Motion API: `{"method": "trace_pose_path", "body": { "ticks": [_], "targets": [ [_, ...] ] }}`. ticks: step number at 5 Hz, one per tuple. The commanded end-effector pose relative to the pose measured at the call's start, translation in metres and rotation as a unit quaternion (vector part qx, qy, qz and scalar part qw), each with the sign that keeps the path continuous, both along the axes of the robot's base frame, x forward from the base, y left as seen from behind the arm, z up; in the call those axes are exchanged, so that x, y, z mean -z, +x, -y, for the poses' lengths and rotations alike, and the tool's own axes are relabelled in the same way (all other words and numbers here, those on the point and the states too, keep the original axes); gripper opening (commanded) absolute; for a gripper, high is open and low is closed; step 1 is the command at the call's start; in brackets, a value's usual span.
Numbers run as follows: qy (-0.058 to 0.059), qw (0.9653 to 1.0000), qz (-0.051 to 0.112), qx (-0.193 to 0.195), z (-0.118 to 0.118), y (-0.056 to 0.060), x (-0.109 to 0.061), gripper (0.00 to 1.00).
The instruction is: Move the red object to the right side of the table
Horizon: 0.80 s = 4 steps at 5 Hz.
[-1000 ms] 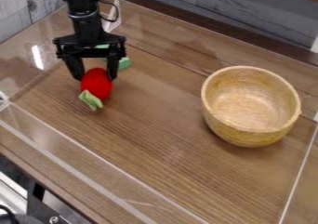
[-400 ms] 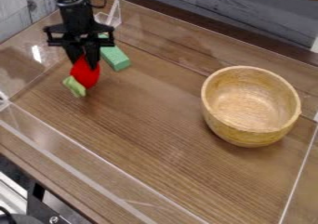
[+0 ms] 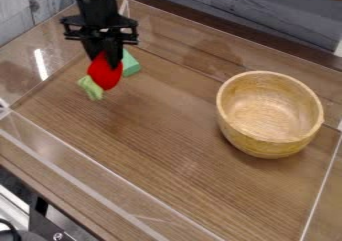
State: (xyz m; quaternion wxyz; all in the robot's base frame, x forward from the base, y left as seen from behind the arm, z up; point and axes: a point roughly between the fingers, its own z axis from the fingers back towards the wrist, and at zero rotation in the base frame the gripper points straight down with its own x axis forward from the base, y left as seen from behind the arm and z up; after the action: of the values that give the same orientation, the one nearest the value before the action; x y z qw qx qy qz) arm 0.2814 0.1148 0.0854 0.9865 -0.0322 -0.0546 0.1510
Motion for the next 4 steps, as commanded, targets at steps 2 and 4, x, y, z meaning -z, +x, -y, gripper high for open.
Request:
{"method": "trace_pose_path", "body": {
  "ticks": [2,4],
  "targets": [
    [0.018,0.9994,0.027,0.009,0.038,-0.010,-0.013,0.00],
    [0.033,0.9985,0.030,0.032,0.076,-0.017,-0.009,0.00]
  ]
}}
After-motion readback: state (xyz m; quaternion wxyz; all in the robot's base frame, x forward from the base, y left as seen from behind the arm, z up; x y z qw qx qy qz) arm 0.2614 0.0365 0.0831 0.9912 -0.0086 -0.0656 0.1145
